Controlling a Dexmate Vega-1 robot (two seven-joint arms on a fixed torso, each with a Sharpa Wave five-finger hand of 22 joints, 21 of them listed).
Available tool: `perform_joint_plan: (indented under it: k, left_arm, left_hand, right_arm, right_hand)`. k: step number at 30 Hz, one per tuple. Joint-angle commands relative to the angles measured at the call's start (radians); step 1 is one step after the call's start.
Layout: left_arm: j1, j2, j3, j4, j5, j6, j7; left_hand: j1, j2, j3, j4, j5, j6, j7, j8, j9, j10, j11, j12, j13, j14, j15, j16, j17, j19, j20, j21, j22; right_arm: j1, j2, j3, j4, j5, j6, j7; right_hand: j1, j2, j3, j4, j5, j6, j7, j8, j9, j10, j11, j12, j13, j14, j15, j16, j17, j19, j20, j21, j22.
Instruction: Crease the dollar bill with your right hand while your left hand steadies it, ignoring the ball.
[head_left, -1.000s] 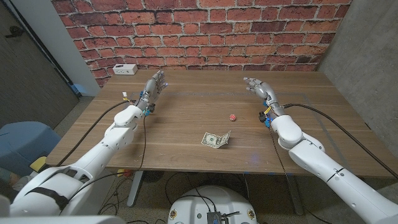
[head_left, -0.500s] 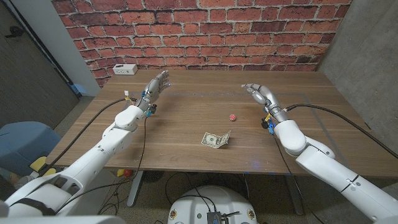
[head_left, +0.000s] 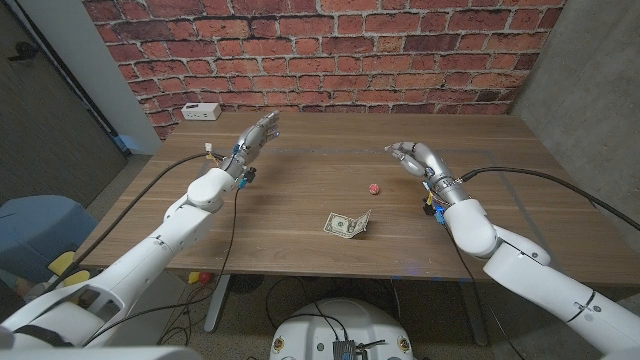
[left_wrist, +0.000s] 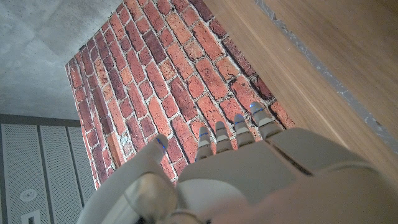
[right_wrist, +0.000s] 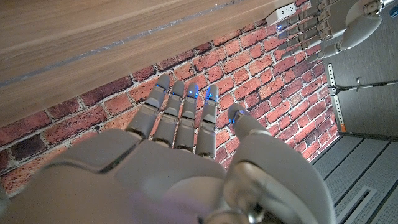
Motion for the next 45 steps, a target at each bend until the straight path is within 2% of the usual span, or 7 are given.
perform_joint_plan:
  k: [1,14,23,25,28,36,45]
  left_arm:
    - [0.011,0.022,0.011,-0.049,0.030,0.007,-0.001]
    - [0.005,0.021,0.019,-0.052,0.036,0.010,-0.014]
    - [-0.001,0.020,0.024,-0.052,0.035,0.011,-0.028]
    - [-0.002,0.020,0.025,-0.052,0.036,0.012,-0.029]
    - [-0.003,0.020,0.026,-0.053,0.038,0.012,-0.029]
    - [-0.006,0.019,0.032,-0.054,0.038,0.016,-0.039]
    - [-0.007,0.018,0.037,-0.057,0.035,0.023,-0.048]
  left_hand:
    - [0.016,0.038,0.013,0.000,-0.002,0.013,0.002,0.005,0.003,0.011,0.002,0.005,0.004,0.010,0.002,-0.002,0.001,0.010,0.005,0.005,0.003]
    - [0.023,0.039,0.021,-0.004,-0.006,0.016,0.002,0.001,0.004,0.016,0.003,0.001,0.005,0.014,0.001,-0.006,0.001,0.012,0.007,0.003,0.004]
    - [0.026,0.039,0.025,-0.005,-0.009,0.017,0.002,-0.002,0.004,0.018,0.002,-0.001,0.005,0.016,0.001,-0.009,0.002,0.013,0.008,0.002,0.004]
    - [0.027,0.039,0.027,-0.005,-0.010,0.017,0.002,-0.002,0.004,0.019,0.002,-0.001,0.005,0.016,0.001,-0.009,0.002,0.013,0.007,0.002,0.004]
    - [0.028,0.039,0.028,-0.006,-0.011,0.017,0.002,-0.003,0.004,0.020,0.002,-0.002,0.005,0.017,0.002,-0.010,0.002,0.014,0.007,0.002,0.004]
    - [0.030,0.039,0.032,-0.006,-0.014,0.019,0.002,-0.005,0.004,0.020,0.004,-0.005,0.005,0.017,0.002,-0.013,0.002,0.017,0.008,0.001,0.004]
    - [0.032,0.038,0.036,-0.006,-0.016,0.019,0.004,-0.008,0.004,0.022,0.004,-0.008,0.005,0.018,0.002,-0.015,0.003,0.015,0.009,-0.001,0.004]
  right_arm:
    - [-0.026,-0.041,-0.033,-0.084,-0.138,-0.110,0.018]
    - [-0.037,-0.068,-0.065,-0.151,-0.247,-0.199,0.056]
    - [-0.060,-0.090,-0.071,-0.177,-0.287,-0.192,0.069]
    - [-0.062,-0.091,-0.077,-0.180,-0.303,-0.190,0.069]
    - [-0.061,-0.092,-0.087,-0.189,-0.333,-0.198,0.074]
    - [-0.057,-0.096,-0.119,-0.202,-0.409,-0.212,0.105]
    - [-0.067,-0.084,-0.135,-0.198,-0.439,-0.196,0.122]
  right_hand:
    - [0.013,-0.002,0.009,0.000,-0.002,0.025,-0.002,0.005,0.002,0.021,-0.001,0.009,0.002,0.019,0.001,0.008,0.002,0.017,-0.004,0.005,0.006]
    - [0.018,-0.002,0.015,0.003,-0.003,0.047,-0.005,0.002,0.003,0.045,0.001,0.011,0.002,0.039,-0.008,0.014,0.005,0.027,-0.006,0.007,0.006]
    - [0.020,-0.002,0.021,0.006,-0.004,0.077,-0.007,0.004,0.003,0.069,-0.001,0.015,0.002,0.063,-0.013,0.021,0.006,0.041,-0.007,0.010,0.006]
    - [0.026,-0.002,0.028,0.005,-0.004,0.113,-0.006,0.009,0.003,0.107,0.006,0.024,0.003,0.080,-0.015,0.025,0.005,0.053,-0.011,0.013,0.007]
    - [0.030,-0.002,0.031,0.006,-0.005,0.134,-0.002,0.011,0.003,0.128,0.014,0.029,0.003,0.092,-0.017,0.030,0.008,0.060,-0.013,0.015,0.007]
    - [0.038,-0.001,0.036,0.002,-0.005,0.157,-0.003,0.010,0.004,0.144,0.010,0.030,0.004,0.106,-0.022,0.036,0.012,0.071,-0.017,0.017,0.008]
    - [0.043,-0.002,0.043,0.002,-0.005,0.176,-0.005,0.009,0.004,0.158,0.011,0.031,0.004,0.122,-0.029,0.039,0.012,0.082,-0.020,0.020,0.008]
